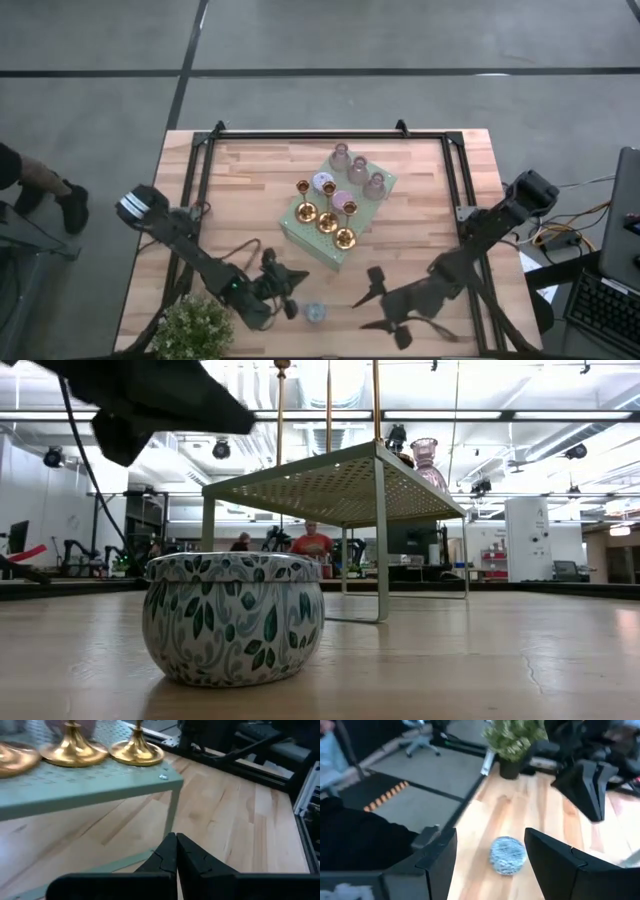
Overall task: Pick & Place candle stick holders
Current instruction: Put the blue scented candle aligned with the other scented candles on the shelf
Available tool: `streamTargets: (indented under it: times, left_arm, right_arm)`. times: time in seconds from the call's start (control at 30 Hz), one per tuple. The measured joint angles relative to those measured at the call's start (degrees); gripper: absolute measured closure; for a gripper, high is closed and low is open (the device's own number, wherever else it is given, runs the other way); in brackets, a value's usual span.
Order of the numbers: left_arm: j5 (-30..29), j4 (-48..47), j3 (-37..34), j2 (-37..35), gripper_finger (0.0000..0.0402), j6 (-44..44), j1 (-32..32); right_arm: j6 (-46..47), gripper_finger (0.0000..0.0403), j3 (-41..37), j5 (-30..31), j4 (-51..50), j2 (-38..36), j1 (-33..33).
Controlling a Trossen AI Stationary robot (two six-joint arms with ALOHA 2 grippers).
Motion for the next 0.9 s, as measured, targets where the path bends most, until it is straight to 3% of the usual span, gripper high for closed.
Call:
streamTargets:
  times: [0.13, 0.23, 0.47, 0.63, 0.9]
  left_arm:
    - [0.6, 9.7, -7.8, -5.3, 0.0397, 5.6, -0.2]
    - [2.9, 22.4, -14.2, -9.3, 0.0397, 14.3, -0.2]
    - [11.4, 43.2, -26.9, -16.8, 0.0396, 31.7, -0.3]
    - [15.0, 46.1, -31.9, -22.6, 0.0395, 37.4, -0.6]
    - [18.7, 46.4, -38.4, -32.1, 0.0393, 40.0, -0.8]
  right_arm:
    - [1.3, 0.0161, 7.2, 0.0, -7.9, 4.5, -2.4]
    - [2.0, 0.0137, 12.6, -0.6, -12.3, 8.3, -4.3]
    - [4.4, 0.0071, 24.8, -8.1, -21.3, 17.8, -8.3]
    - [4.8, 0.0043, 32.1, -8.3, -27.8, 23.7, -10.4]
    - [4.6, 0.0039, 39.9, -13.1, -32.1, 30.3, -12.3]
